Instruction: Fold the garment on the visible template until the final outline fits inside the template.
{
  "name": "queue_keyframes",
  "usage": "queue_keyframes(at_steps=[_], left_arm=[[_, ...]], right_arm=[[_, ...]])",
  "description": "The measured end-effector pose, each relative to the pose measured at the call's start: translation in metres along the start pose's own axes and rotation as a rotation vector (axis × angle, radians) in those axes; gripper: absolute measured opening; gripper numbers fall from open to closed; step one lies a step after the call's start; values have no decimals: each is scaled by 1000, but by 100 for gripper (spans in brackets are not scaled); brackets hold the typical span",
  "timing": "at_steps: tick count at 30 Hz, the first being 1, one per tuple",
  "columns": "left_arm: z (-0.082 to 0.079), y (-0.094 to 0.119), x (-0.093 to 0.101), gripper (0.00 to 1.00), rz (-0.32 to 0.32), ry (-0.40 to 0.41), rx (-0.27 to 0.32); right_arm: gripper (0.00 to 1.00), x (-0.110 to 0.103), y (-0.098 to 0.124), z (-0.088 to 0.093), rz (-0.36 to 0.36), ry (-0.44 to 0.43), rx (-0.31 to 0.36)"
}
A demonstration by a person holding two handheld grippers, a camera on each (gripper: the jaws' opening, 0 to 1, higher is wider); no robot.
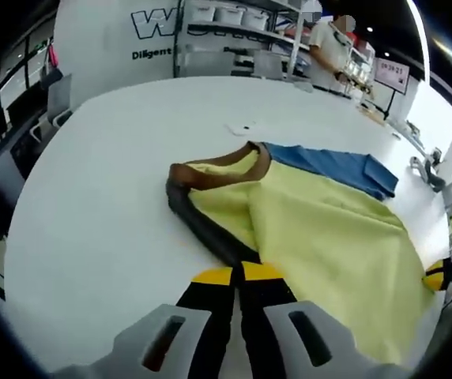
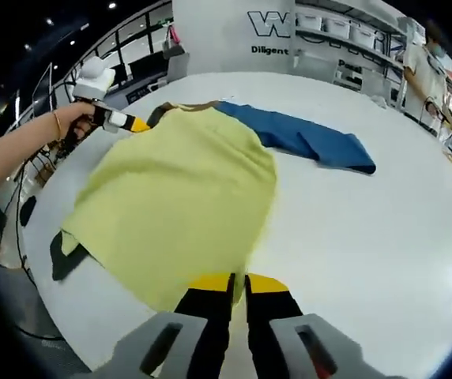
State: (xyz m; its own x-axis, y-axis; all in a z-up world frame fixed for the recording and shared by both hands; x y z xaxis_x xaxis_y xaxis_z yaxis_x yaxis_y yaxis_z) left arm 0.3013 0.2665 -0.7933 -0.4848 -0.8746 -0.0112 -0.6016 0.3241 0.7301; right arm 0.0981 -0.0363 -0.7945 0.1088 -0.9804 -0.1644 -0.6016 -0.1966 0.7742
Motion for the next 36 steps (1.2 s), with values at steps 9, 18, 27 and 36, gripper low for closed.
queue_keyframes(at_steps=[9,18,27,36], left_arm=[[0,3,0,3,2,-8,-2],[1,2,2,3,-3,-1,1],[2,5,-7,3,-8,-20,-35],[11,18,-36,3,-83,-66,-85]], right_arm=[[19,-7,9,8,-58,-85,-24],[12,-16,4,12,49,53,4],[0,-7,4,11,98,39,-37],[0,11,13,14,108,43,-83]])
Point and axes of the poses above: the point that each gripper's makers call its tool centre point, and the gripper's own axes: y roughly backward along the fingers, x roughly to its right, z roughly out of its underside, the point moved 8 cm from there along y, roughly backward along the fingers, and after that the axes turned 10 degrees about -y, right-handed, at the moved point
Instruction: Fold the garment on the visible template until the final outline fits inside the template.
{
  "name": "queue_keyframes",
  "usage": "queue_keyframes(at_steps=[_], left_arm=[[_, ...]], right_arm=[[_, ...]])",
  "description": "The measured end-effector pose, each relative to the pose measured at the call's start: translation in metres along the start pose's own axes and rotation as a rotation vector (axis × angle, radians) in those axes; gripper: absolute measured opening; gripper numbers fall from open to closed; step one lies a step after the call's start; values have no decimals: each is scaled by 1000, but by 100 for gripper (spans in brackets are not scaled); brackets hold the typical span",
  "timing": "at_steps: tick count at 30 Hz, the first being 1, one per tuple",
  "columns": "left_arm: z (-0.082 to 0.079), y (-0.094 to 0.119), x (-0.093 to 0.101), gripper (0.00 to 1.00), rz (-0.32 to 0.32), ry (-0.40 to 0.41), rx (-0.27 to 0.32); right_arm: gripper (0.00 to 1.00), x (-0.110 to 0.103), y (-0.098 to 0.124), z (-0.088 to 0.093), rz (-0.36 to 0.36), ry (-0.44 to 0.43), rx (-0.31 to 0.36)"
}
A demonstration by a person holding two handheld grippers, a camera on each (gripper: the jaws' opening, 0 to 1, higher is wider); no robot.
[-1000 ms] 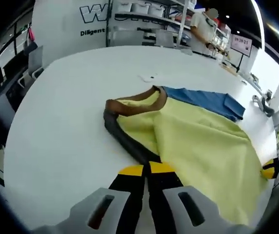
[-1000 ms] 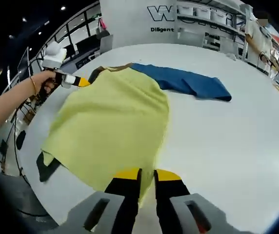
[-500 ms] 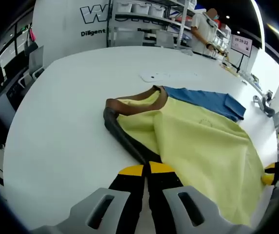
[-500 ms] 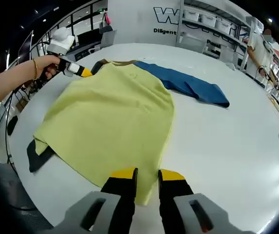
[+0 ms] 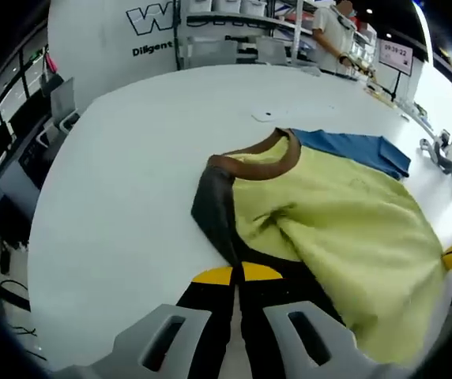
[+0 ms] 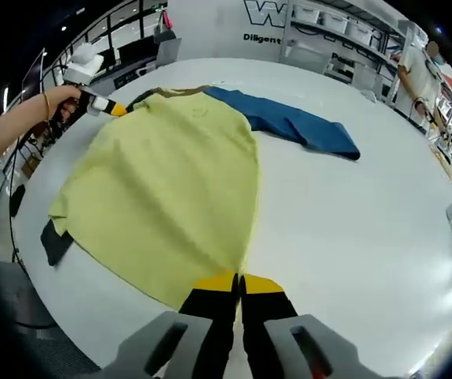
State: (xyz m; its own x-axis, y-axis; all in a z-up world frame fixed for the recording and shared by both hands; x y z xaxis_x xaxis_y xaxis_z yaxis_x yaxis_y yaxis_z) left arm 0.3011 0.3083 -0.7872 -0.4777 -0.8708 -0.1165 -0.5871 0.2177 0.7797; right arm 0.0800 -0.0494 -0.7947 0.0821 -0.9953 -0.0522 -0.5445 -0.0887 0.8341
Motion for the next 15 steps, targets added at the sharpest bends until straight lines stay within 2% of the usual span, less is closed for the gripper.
queue_keyframes(at_steps=[1,4,8,11,15], left_arm=[[1,2,-4,3,-6,-24,-2],[4,5,-13,3,-20,-11,-15],[2,8,-25,3,-47,-18,3],[2,8,-25,4,-57,-16,12],[2,10,-25,4,-78,-62,21]], right_arm=[[0,1,0,1,1,1,-2],[0,8,1,2,8,-1,-6],[0,14,2,0,23,-2,-3],[0,15,1,0,30,1,3],[0,14,0,0,27,19,6]])
Point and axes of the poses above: the point that each gripper's makers call its tool centre point, and the gripper's own axes: y roughly backward along the fingers, x roughly to its right, z roughly out of its underside, the point moved 8 cm from there along y, roughly backward along the fingers, and after that the axes turned 10 degrees about -y, right-handed, at the moved point
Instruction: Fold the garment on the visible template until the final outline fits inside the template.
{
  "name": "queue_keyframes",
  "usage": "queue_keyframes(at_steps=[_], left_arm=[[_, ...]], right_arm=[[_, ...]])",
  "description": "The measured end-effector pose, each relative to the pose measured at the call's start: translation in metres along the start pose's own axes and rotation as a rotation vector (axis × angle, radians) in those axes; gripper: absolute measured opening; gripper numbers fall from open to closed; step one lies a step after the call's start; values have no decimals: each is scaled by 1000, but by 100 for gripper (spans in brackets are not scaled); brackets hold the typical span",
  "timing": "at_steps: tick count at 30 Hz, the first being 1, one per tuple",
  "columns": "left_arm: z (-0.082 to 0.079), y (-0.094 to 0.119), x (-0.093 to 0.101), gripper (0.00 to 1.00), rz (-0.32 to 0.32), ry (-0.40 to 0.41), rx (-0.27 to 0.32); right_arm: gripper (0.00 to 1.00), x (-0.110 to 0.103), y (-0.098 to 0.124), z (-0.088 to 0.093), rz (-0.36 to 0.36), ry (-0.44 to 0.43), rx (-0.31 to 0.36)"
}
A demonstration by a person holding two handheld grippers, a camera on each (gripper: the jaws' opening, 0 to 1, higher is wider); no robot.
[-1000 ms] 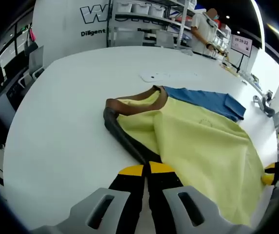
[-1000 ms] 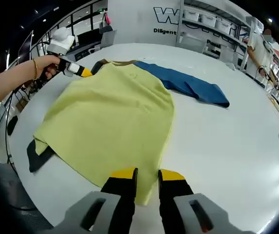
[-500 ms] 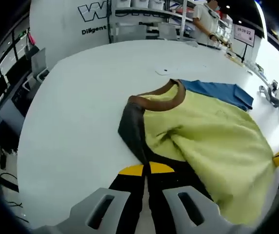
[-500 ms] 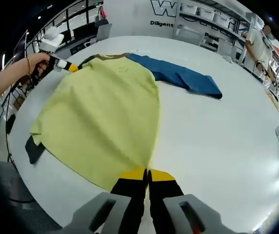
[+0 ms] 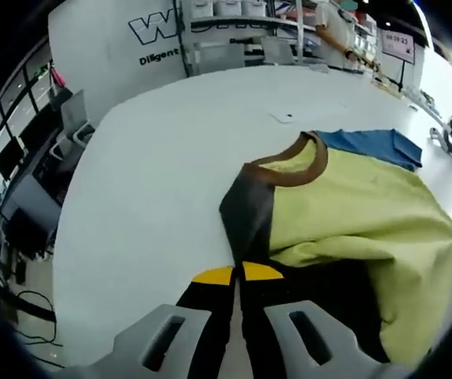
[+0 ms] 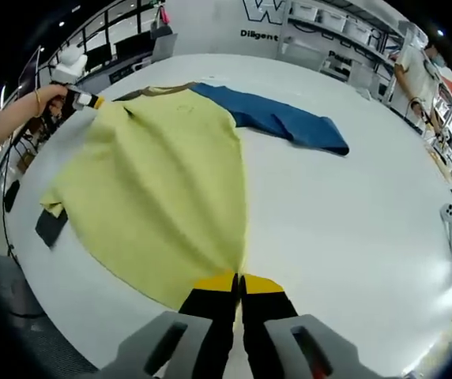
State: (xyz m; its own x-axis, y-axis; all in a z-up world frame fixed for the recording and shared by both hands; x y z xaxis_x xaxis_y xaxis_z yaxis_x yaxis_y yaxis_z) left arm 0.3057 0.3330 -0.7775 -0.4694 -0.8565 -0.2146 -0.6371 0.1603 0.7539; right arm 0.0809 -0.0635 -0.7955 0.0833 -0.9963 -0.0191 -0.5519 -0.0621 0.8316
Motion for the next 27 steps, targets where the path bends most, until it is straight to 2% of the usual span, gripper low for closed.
queue_keyframes(at_steps=[3,5,6,9,10,13,16,21,22,23,24,27], left_arm=[[-2,12,1,3,-35,-14,52],[1,20,9,4,3,47,77],[6,25,14,7,27,80,68],[16,33,25,14,45,118,70],[20,35,33,16,77,134,70],[28,39,47,25,104,164,51],[32,38,60,27,147,223,45],[32,33,74,21,180,228,40],[34,31,77,18,182,235,19],[30,27,76,10,172,228,34],[30,25,73,5,156,217,21],[27,26,74,4,170,209,20]], right_arm=[[0,0,0,0,-8,-1,8],[0,1,0,1,-22,-36,16],[2,2,1,1,-33,-58,23],[15,-1,4,1,-74,-96,50],[17,-2,6,1,-85,-96,61],[21,-7,13,0,-105,-73,103],[22,-10,16,0,-119,-73,116],[22,-22,23,-4,-152,-50,156],[22,-24,23,-4,-161,-47,156],[22,-27,24,-4,-166,-45,157],[22,-30,24,-4,-170,-44,158],[21,-39,25,-4,-193,-24,160]])
Point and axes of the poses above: the point that each gripper's makers call its tool centre point, and the gripper's own axes: y roughly backward along the fingers, x roughly to its right, z roughly out of its underside, the point moved 8 cm from there along y, roughly backward along the fingers, and after that the axes turned 10 degrees about -y, right-handed, at the moved point
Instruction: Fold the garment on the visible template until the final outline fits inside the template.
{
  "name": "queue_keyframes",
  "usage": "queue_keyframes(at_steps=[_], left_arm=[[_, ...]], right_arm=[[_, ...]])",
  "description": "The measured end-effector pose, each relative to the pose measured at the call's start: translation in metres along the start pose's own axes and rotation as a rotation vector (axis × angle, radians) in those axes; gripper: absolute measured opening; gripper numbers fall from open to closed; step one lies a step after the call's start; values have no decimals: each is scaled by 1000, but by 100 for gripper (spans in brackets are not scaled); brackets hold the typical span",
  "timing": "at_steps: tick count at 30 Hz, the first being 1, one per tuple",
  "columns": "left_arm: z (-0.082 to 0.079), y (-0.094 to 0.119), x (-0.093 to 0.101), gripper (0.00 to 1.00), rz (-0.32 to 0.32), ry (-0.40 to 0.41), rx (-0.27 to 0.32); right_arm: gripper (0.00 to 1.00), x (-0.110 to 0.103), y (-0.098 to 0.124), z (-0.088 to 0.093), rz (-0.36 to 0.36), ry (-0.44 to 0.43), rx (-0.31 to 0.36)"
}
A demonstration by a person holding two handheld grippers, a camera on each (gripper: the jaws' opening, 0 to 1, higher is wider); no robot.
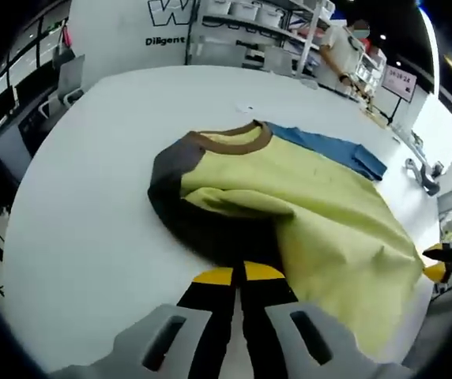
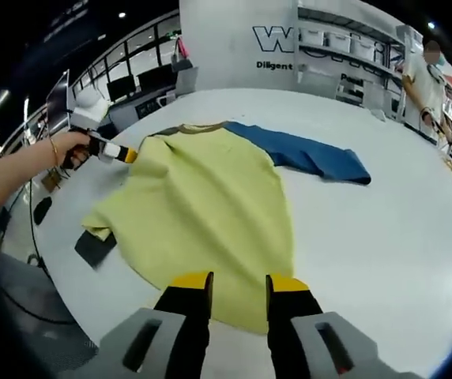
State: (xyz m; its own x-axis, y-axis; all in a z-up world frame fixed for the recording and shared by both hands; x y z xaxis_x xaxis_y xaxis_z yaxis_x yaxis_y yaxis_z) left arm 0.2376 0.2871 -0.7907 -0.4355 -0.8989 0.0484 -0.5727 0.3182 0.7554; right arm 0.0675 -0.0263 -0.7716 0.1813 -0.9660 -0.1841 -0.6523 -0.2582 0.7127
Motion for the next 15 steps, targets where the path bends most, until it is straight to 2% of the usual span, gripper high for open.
queue_keyframes(at_steps=[7,8,11,14,15], left_arm=[[0,17,-2,4,24,-39,-18],[2,17,-4,4,27,-48,-28],[2,18,-4,4,38,-59,-33],[2,18,-3,4,40,-67,-38],[2,18,-3,4,41,-66,-37]], right_arm=[[21,-29,-4,-3,-92,46,2],[21,-43,-5,-2,-146,59,0],[22,-65,-8,-1,-219,87,0],[24,-101,-14,1,-324,101,-6],[24,-110,-16,2,-338,112,-7]])
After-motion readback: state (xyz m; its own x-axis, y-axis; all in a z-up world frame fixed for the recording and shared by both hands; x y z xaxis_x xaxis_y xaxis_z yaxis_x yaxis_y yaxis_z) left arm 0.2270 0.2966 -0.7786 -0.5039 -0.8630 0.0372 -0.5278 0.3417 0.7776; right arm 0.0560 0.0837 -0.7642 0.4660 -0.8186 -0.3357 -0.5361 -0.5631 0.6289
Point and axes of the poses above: the point that each gripper's makers call its tool centre point, and the gripper's own axes: y roughly backward along the fingers, x roughly to its right, z roughly out of its underside, the point moved 8 cm from there along y, roughly backward along the fingers, and after that the axes turned 10 degrees about -y, right-handed, at the moved point
